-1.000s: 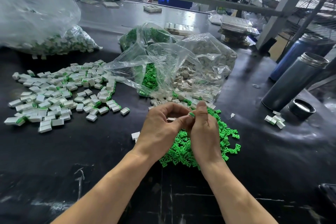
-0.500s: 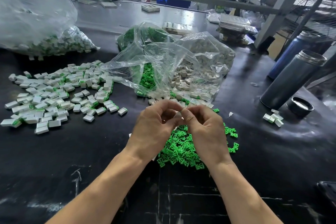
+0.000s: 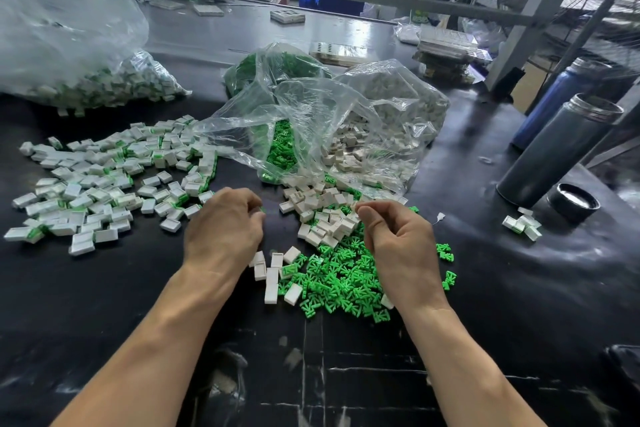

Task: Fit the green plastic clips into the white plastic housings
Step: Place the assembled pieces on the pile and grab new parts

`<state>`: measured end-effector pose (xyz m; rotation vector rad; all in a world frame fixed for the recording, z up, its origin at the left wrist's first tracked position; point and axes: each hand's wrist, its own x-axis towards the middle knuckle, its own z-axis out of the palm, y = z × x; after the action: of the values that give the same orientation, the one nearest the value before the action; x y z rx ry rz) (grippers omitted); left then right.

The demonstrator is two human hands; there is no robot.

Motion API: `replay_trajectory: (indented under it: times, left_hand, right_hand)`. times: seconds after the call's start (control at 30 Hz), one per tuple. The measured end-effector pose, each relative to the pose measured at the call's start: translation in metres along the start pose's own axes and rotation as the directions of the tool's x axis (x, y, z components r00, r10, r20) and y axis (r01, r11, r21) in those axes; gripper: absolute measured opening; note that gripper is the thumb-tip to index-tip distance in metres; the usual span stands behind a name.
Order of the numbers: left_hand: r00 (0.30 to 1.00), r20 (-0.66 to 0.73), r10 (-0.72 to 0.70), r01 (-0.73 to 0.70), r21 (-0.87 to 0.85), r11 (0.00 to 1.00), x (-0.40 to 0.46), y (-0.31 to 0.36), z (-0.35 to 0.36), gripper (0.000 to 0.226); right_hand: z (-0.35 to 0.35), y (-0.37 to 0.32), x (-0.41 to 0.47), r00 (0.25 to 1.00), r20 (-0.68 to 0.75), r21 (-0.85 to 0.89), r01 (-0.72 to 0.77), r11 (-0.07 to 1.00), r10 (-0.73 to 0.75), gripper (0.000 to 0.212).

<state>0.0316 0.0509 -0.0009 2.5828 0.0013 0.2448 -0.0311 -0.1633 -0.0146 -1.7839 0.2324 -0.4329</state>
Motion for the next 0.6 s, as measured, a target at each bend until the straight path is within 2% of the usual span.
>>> replay_trajectory:
  times: [0.2,0.37,0.43,0.5,0.6]
  left_hand:
    - [0.994,-0.069,-0.089,0.094,0.065,0.993,0.006,-0.011,-0.005,0.018]
    - [0.987,-0.099,-0.123,0.130,0.065,0.989,0.008,-0.016,-0.009,0.025]
    - [0.988,-0.125,-0.089,0.095,0.049,0.994,0.007,-0.014,-0.010,0.029]
    - [0.993,-0.114,-0.011,0.009,-0.024,1.000,0.003,-0.007,-0.009,0.023]
    - [0.995,0.003,0.098,-0.096,-0.173,0.980,-0.008,0.012,-0.004,0.009]
  right_hand:
    - [-0.003,-0.002,-0.002,1.000,0.001,-0.069,0.004,0.998,-0.004,0.025]
    - [-0.006,-0.004,-0.003,1.000,0.006,-0.169,0.011,0.986,-0.010,0.014]
    - [-0.007,-0.005,-0.004,1.000,0.003,-0.225,0.018,0.974,-0.018,0.012]
    - [-0.009,-0.006,-0.003,1.000,0.003,-0.306,0.028,0.952,-0.028,0.008]
    - [-0.013,-0.008,-0.002,1.000,0.014,-0.426,0.017,0.905,-0.012,0.005]
